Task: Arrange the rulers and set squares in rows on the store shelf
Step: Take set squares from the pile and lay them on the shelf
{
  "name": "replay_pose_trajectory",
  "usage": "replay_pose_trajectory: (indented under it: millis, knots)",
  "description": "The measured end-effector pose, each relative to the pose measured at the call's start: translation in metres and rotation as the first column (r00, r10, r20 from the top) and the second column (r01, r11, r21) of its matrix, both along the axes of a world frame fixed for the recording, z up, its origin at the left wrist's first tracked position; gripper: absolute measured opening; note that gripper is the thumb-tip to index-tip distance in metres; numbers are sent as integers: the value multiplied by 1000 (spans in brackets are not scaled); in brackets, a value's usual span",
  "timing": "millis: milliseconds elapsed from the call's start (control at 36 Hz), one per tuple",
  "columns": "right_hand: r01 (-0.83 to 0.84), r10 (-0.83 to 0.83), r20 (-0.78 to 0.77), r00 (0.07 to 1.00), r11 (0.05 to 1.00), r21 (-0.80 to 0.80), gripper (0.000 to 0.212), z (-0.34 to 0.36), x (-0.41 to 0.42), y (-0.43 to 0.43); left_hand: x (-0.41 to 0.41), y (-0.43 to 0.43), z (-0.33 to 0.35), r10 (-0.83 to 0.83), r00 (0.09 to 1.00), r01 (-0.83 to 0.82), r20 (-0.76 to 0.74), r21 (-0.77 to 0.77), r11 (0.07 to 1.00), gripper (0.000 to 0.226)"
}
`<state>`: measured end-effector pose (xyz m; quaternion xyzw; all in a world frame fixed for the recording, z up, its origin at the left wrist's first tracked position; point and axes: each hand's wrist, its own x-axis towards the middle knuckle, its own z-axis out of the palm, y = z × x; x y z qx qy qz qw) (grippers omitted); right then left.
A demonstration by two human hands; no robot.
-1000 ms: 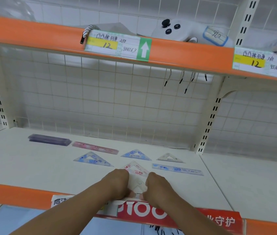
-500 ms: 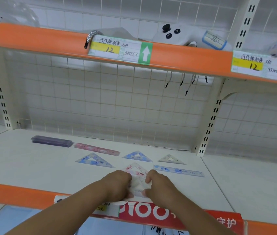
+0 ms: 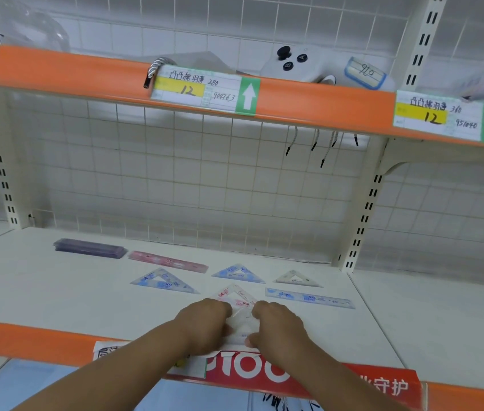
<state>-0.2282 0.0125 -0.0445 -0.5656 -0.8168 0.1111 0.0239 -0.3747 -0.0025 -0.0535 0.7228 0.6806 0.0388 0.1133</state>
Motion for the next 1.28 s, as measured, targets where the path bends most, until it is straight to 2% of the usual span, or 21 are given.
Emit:
replay_pose_trajectory:
  millis: [222, 389, 500, 583, 694, 917, 1056, 1139, 1222, 1278]
  knots:
    - [-29, 29, -18, 999, 1000, 4, 34, -6, 3, 4, 3, -3, 1, -21, 1000, 22, 19, -41, 999, 44]
    - [50, -77, -266, 961, 993, -107, 32, -8, 9, 7, 4, -3, 4, -8, 1000, 8, 6, -56, 998, 46]
    - [72, -127, -322, 938, 982, -177, 30, -9, 10, 10, 5, -4, 6, 0, 1000, 0, -9, -65, 998, 34]
    - [67, -123, -305, 944, 980, -187, 32, -7, 10, 12, 7, -5, 7, -7, 999, 5, -45, -42, 999, 27]
    - [82, -116, -212, 970, 983, -163, 23, -10, 8, 13, 7, -6, 9, -7, 996, 7, -88, -1, 1000, 24]
    - [120, -149, -138, 979, 973, -198, 6, -10, 3, 19, 11, -6, 8, 0, 998, -2, -58, -32, 999, 33]
    - [64, -98, -168, 981, 978, -197, 9, -7, 6, 19, 13, -7, 8, -4, 998, 3, -66, -29, 1000, 38]
    - [51, -78, -132, 988, 979, -198, 17, -6, 7, 17, 14, -9, 9, -19, 997, 18, -68, -21, 1000, 38]
    - [66, -92, -176, 980, 987, -148, 11, -5, 9, 14, 13, -10, 11, -23, 997, 23, -79, -9, 1000, 36]
    - [75, -93, -170, 981, 991, -113, 22, 0, 11, 9, 13, -10, 12, -25, 996, 25, -89, -2, 1000, 36]
